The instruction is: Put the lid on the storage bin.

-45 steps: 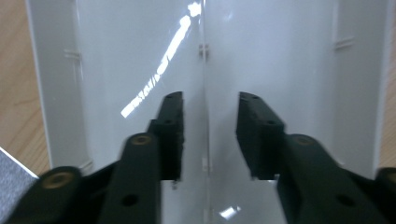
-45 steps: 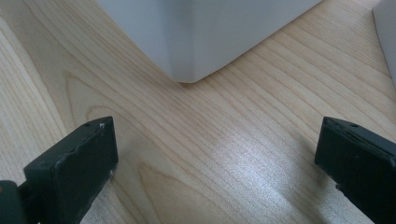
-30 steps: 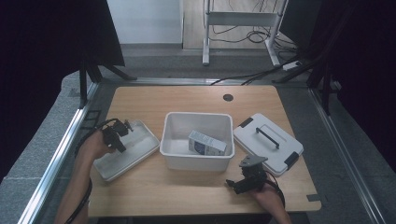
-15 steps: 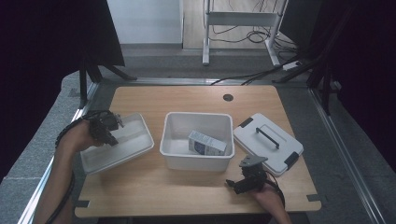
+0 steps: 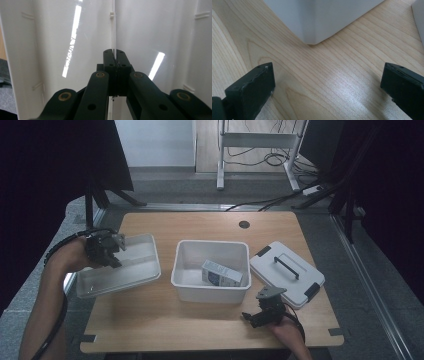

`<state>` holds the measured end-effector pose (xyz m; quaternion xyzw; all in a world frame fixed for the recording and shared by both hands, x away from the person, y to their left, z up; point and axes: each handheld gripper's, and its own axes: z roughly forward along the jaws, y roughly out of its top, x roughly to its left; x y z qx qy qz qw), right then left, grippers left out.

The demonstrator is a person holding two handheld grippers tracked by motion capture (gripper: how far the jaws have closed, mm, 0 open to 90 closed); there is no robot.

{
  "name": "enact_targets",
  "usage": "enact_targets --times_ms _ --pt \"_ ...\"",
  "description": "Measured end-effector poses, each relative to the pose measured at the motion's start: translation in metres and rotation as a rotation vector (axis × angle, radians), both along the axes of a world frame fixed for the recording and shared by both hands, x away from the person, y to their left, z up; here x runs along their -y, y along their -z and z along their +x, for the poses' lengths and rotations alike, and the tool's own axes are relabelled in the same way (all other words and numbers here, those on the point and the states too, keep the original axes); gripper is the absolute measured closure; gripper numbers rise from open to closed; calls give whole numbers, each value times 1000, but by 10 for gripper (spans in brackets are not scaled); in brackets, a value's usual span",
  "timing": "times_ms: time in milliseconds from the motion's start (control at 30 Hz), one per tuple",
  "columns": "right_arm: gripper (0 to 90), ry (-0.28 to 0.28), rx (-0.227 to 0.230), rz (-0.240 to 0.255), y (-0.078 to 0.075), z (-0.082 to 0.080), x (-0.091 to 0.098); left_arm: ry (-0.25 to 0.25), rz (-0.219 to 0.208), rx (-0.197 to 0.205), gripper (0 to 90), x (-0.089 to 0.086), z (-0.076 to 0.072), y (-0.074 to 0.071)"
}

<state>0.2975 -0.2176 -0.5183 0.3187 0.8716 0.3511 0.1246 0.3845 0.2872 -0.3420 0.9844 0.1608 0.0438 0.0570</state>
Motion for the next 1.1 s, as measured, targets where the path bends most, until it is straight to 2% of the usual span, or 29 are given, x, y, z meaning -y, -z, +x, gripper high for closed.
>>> enact_targets --times_ms 167,267,300,433,633,1100 --pt "0 0 -1 0 0 0 0 59 -14 -12 891 19 6 -10" --pt "0 0 -1 0 0 0 0 100 -15 -16 891 38 12 -15" --pt "0 0 -1 0 0 0 0 100 -15 -16 891 38 12 -15" --pt "0 0 -1 1 0 0 0 139 -29 -20 891 58 18 -17" --pt "0 0 -2 1 0 0 0 208 -35 -34 891 93 27 -17" --pt "0 0 -1 0 0 0 0 324 -63 -40 891 173 38 -12"
